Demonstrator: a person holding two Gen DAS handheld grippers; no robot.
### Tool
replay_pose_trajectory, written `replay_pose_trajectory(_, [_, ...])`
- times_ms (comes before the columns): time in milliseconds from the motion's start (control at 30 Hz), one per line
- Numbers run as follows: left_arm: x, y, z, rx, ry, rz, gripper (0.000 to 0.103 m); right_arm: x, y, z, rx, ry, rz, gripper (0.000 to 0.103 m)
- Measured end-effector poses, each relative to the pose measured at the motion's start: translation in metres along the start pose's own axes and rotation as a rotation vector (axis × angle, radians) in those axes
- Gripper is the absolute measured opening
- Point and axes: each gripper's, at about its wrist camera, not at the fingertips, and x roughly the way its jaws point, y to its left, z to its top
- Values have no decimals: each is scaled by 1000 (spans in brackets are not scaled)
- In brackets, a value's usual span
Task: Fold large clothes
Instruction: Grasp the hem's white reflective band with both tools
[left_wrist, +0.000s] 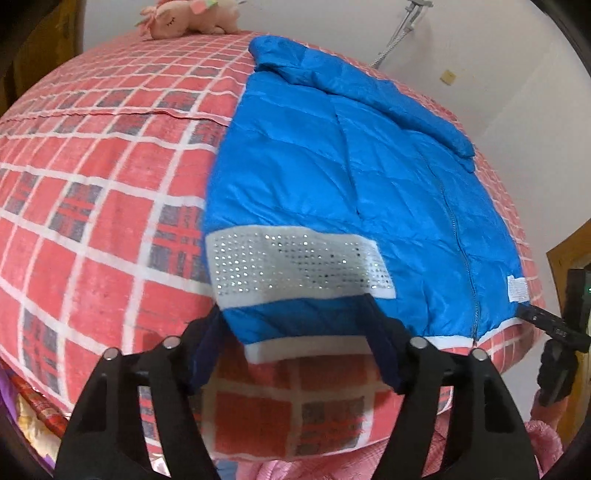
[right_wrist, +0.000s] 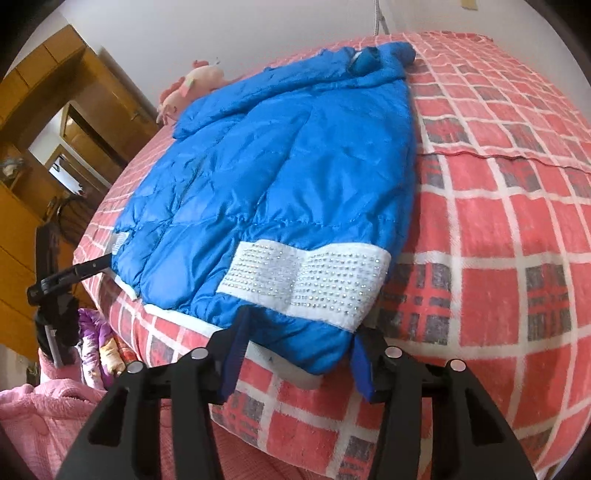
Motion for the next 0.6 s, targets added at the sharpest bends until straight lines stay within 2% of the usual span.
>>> replay_pose_trajectory(33, [1,0,0,-3,-3,-1,65,0,-2,0,8,-8,13,49])
replay_pose_trajectory(100, [1,-1,1,-10,-5,-3,51,-1,-3,1,7,-15,7,42])
replay_pose_trajectory(133, [1,0,2,-18,-4,-7,46,-2,-3,1,8,-19,9,35])
replay_pose_trajectory(167, [0,1,3,-28,-5,-14,36,-3,-4,2,17,-23,23,28])
replay_pose_trajectory(200, [-1,2,3,-41,-4,-26,29,-4,-6,3,28,-27,37,25])
replay_pose_trajectory(300, [-6,1,3,-37,-17,-29,17,-11,-6,4,29,-47,56,16])
replay_pose_trajectory(467, [1,4,2,-12,-9,-25,16,1,-8,3,26,-16,22,15])
replay_pose_trajectory(600, [-2,5,1,-20,-27,-42,13,-4,-7,3,25,-36,35,13])
